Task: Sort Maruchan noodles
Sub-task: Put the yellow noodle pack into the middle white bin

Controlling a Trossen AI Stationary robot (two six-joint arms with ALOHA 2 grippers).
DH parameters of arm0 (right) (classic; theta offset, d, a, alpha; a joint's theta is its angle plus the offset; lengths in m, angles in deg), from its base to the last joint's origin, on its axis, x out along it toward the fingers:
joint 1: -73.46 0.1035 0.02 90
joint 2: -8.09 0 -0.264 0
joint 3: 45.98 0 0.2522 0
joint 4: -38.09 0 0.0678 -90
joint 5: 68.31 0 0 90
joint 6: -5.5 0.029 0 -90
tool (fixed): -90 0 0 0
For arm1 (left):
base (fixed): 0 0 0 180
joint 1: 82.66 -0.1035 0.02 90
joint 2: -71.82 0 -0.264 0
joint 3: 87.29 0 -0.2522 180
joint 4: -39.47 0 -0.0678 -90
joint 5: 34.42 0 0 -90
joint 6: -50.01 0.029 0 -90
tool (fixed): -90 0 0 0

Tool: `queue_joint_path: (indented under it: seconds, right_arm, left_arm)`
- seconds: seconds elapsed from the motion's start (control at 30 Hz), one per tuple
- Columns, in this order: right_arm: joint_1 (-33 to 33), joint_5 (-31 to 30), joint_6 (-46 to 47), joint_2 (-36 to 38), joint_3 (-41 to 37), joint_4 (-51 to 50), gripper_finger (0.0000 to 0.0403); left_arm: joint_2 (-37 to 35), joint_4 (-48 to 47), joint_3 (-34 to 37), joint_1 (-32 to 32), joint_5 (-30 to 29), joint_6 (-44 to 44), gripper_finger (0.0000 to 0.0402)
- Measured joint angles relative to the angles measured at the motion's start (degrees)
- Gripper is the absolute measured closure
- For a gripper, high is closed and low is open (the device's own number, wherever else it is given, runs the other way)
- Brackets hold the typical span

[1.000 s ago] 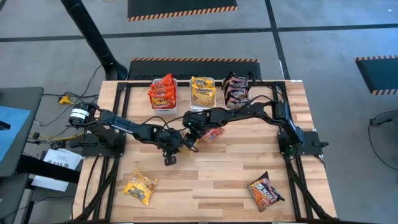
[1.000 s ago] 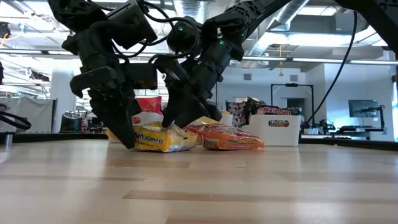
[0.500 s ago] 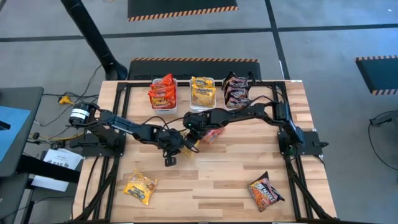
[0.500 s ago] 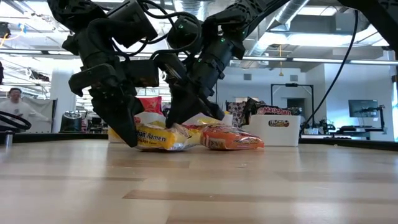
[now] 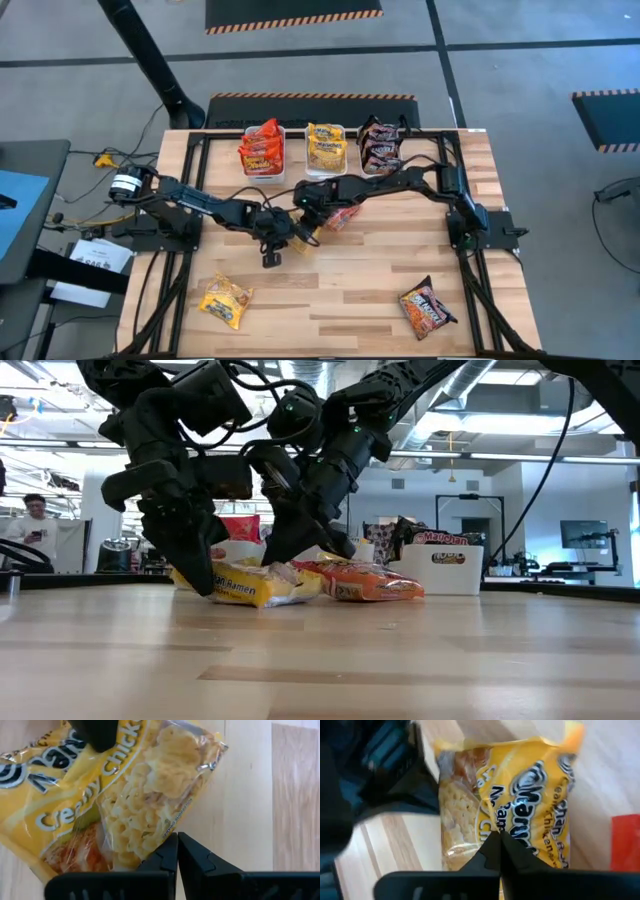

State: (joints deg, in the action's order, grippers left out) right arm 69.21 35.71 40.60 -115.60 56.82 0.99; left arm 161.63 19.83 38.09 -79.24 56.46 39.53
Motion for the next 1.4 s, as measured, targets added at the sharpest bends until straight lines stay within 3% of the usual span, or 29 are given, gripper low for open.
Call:
queue_joint_path:
  seconds: [0.2, 0.47, 0.6, 0.93, 1.4]
  right_arm:
    - [-0.41, 3.79, -2.61, -0.03, 0.16, -1.50, 0.0324]
    - [-0.50, 3.68, -4.91, -0.24, 5.97, -14.00, 0.0211]
    - [-1.35, 3.19, -5.10, -0.25, 7.88, -19.22, 0.0177]
    - [-2.11, -0.92, -5.21, -0.18, 7.97, -20.64, 0.0180]
    - [-3.07, -0.19, -4.93, -0.33, 3.84, -16.23, 0.0177]
  left_arm:
    - [0.08, 0.11, -0.59, -0.11, 0.10, 0.38, 0.0401]
    - [0.08, 0.03, -0.49, -0.11, -0.24, 0.97, 0.0401]
    - [0.17, -0.14, -0.44, -0.21, -0.07, 1.01, 0.0401]
    - [0.29, -1.07, -0.31, -0.20, 0.23, 1.25, 0.0401]
    - [0.39, 3.52, -0.22, -1.81, -0.48, 1.17, 0.0401]
